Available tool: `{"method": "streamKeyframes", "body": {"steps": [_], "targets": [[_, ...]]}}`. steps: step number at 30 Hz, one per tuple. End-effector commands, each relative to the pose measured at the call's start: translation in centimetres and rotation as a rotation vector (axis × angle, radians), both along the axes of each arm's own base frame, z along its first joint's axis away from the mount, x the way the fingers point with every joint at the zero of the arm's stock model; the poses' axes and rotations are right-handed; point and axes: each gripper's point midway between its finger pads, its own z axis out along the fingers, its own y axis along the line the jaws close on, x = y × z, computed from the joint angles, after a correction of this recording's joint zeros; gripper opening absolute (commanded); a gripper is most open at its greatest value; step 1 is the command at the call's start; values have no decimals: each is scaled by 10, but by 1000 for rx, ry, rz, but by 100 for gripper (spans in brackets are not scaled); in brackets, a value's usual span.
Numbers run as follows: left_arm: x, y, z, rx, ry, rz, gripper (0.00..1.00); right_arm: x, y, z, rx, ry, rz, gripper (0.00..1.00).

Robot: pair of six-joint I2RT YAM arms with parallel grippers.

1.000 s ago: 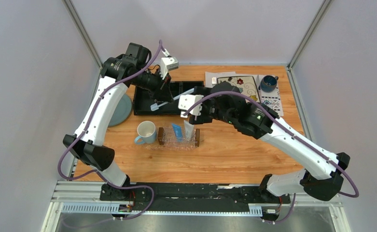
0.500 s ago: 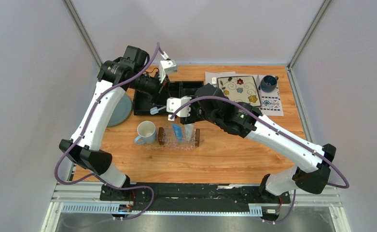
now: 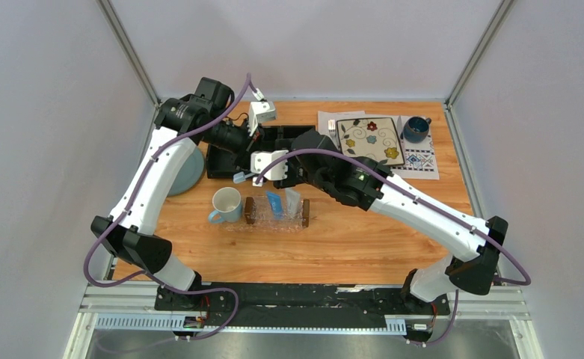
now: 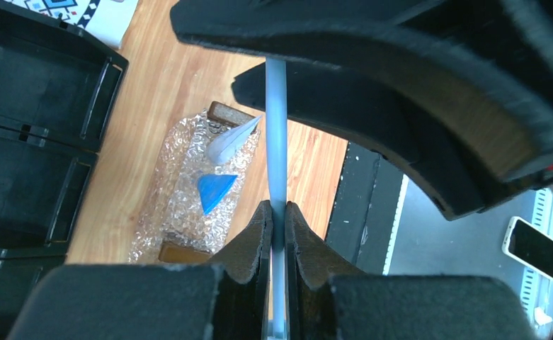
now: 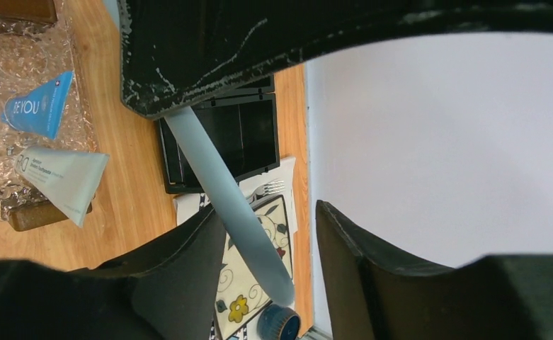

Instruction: Prepare toiletry sets of a toothbrush and toothpaste on the tray

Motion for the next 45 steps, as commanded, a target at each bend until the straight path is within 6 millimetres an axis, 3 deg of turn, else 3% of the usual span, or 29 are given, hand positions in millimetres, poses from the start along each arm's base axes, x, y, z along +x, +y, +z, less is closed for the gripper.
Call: {"method": "streamKeyframes", "body": {"steps": [1,8,9,12,18,24,27,28,29,31,32,33,35,37,38,40,41,42,44,45], "targets": [[-71,21,6,44,212,-53,0,5,9,15,43,-47,-5,49],[-74,23,9,40,202,-61,2,6,8,8,22,-41,-13,23],[-74,22,10,36,198,-60,12,6,8,7,23,-38,-13,22],[-69,22,15,31,165,-45,28,4,6,6,25,-26,-14,18],[-39,24,36,0,16,69,48,-2,2,2,41,14,-24,16],[1,40,81,-139,-167,254,64,-10,-2,-9,77,102,-44,16],[15,51,103,-238,-219,340,68,-14,-3,-14,107,169,-52,16],[20,58,101,-260,-208,370,68,-14,-3,-15,113,188,-55,16],[23,60,116,-309,-252,391,69,-16,-1,-16,137,225,-56,16],[29,66,115,-346,-246,424,71,-18,0,-16,155,262,-62,15],[28,66,125,-381,-276,431,70,-21,2,-16,181,300,-63,16],[29,67,120,-389,-262,438,71,-22,2,-17,192,326,-72,15],[24,65,130,-434,-289,427,71,-20,7,-9,238,373,-73,15],[23,64,124,-457,-282,431,71,-19,9,-1,292,423,-102,15],[19,64,137,-493,-326,437,71,-16,10,-1,310,446,-115,15],[26,67,131,-508,-335,495,71,-19,15,4,375,514,-124,16],[21,67,144,-552,-380,500,71,-16,19,12,414,535,-120,16],[24,68,137,-560,-369,519,71,-16,19,16,434,552,-127,16],[22,70,147,-599,-411,545,72,-14,23,26,484,574,-146,16],[25,72,143,-600,-406,562,72,-12,24,24,485,579,-154,16]]}}
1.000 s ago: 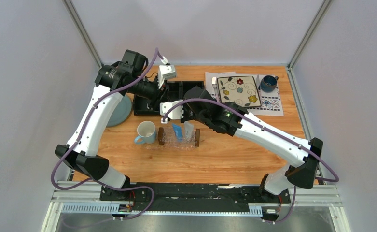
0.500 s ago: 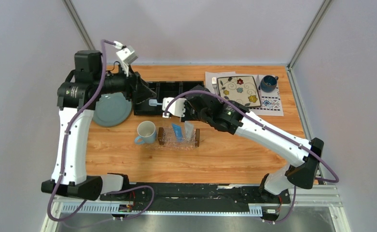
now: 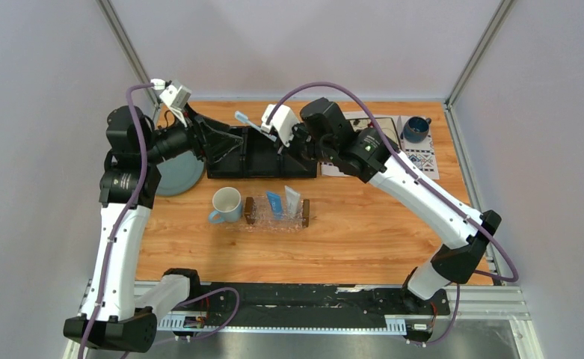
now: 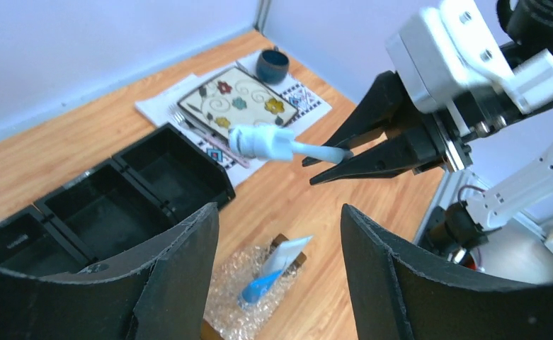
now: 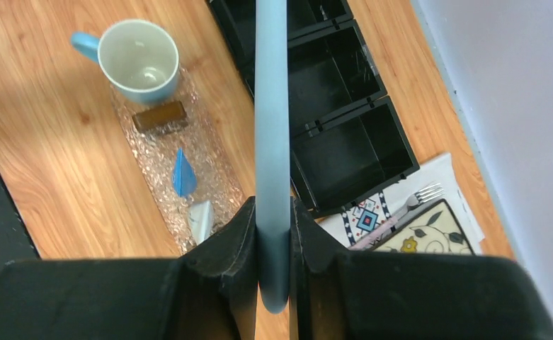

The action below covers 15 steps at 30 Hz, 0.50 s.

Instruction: Prepare toiletry sets of a toothbrush and toothpaste on the tray

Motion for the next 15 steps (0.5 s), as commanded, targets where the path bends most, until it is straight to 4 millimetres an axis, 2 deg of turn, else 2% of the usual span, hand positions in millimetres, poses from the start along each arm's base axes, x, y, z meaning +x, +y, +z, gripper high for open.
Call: {"method": "streamKeyframes", "body": {"steps": [1,2,7,8,15], "targets": [[-1,5,47,-106,-177,72,72,-4,14,23,143,94,-38,16],[-3,5,52,-123,-192,75,72,-5,15,23,149,104,-33,16],[0,1,49,-187,-176,58,72,-12,25,28,204,167,3,15],[0,0,56,-217,-192,48,72,-16,28,29,225,199,21,15],[2,-4,56,-274,-187,21,73,-27,37,45,308,272,92,15]]}}
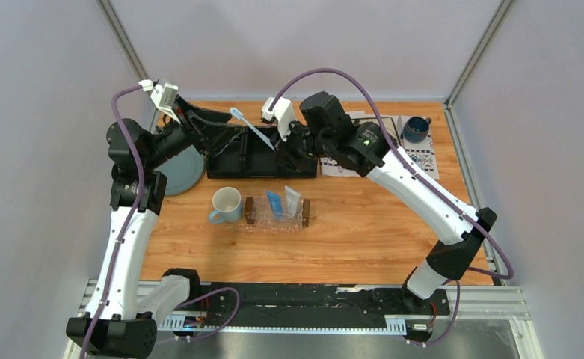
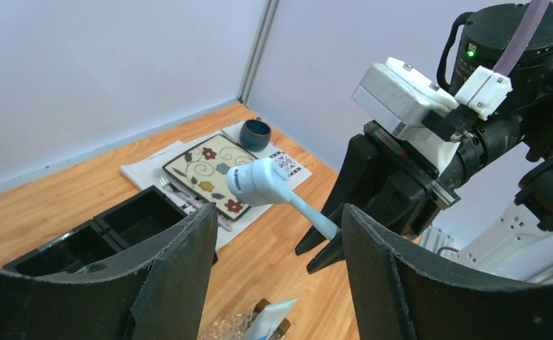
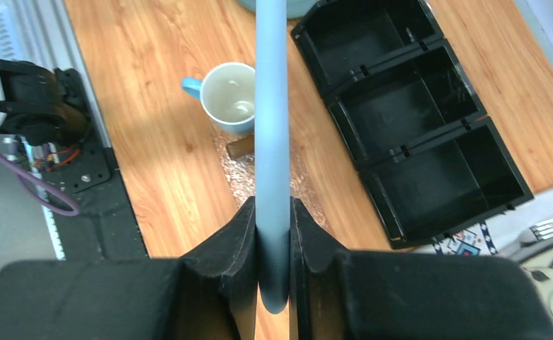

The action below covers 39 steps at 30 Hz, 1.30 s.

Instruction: Prepare toiletry sets of a toothbrush and toothpaste on the tray

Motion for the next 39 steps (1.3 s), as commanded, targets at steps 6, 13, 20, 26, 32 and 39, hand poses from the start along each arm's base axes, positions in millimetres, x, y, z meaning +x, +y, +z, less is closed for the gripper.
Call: {"method": "streamKeyframes", "body": {"steps": [6,13,20,26,32,39], "targets": [[-8,-4,27,-80,-100,-57,73,-19,14,38,169,77,120,15],[-16,-17,30,-157,-135,-157,71,-27,14,48,238,146,193,13],[-26,-30,32,-192,-190,-205,68,-29,10,57,318,227,255,13],[-31,-36,40,-222,-221,-249,64,-32,11,55,343,287,298,13],[-23,-37,39,-229,-221,-232,63,-39,12,55,352,307,332,13],[-15,-37,41,-250,-218,-216,59,-41,11,58,357,301,345,14]]}}
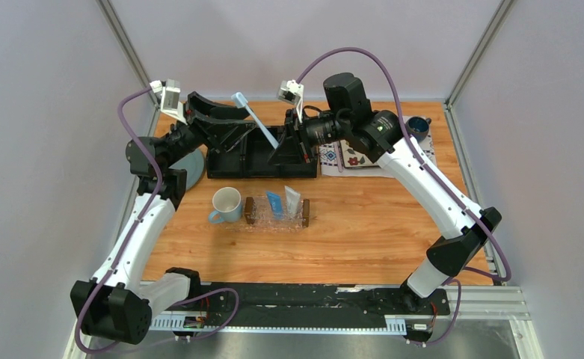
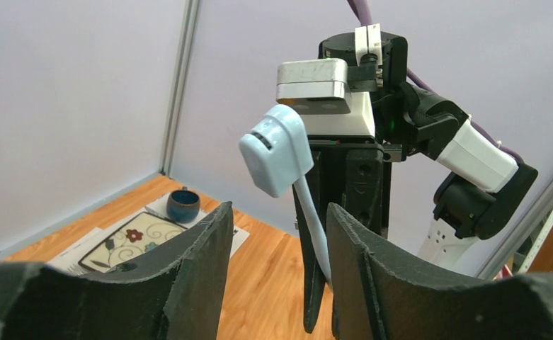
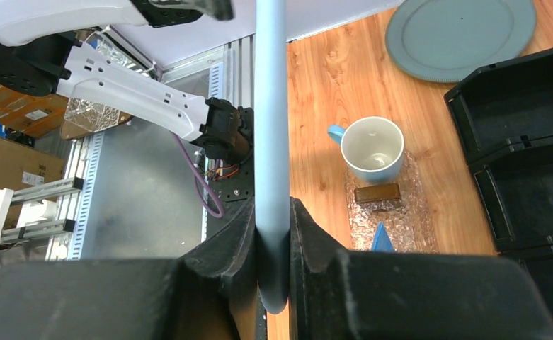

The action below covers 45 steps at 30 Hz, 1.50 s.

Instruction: Prepare toiletry sets of a toothbrush and toothpaste on the tray

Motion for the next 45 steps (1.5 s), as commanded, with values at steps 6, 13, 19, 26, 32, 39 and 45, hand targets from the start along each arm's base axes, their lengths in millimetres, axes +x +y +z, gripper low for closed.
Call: {"method": "streamKeyframes", "body": {"steps": [6,13,19,26,32,39,45], "targets": [[-7,0,21,-71,-64,-24,53,-2,3,8,37,-16,27,13],[-10,-3,20,-84,-61,-42,44,-2,3,7,38,-17,32,14],[-10,-9,15,-96,-53,-63,30,-2,5,7,41,-11,38,13],[-10,-11,15,-114,-66,-74,23,-2,4,7,43,-14,38,13],[-10,-10,13,-118,-65,-62,0,-3,4,1,31,-5,41,16],[-10,-10,1,-34,-98,-15,0,0,-1,-4,13,-16,7,41],[-6,-7,-20,86,-144,68,0,7,-13,-5,-26,-101,-49,63]]}}
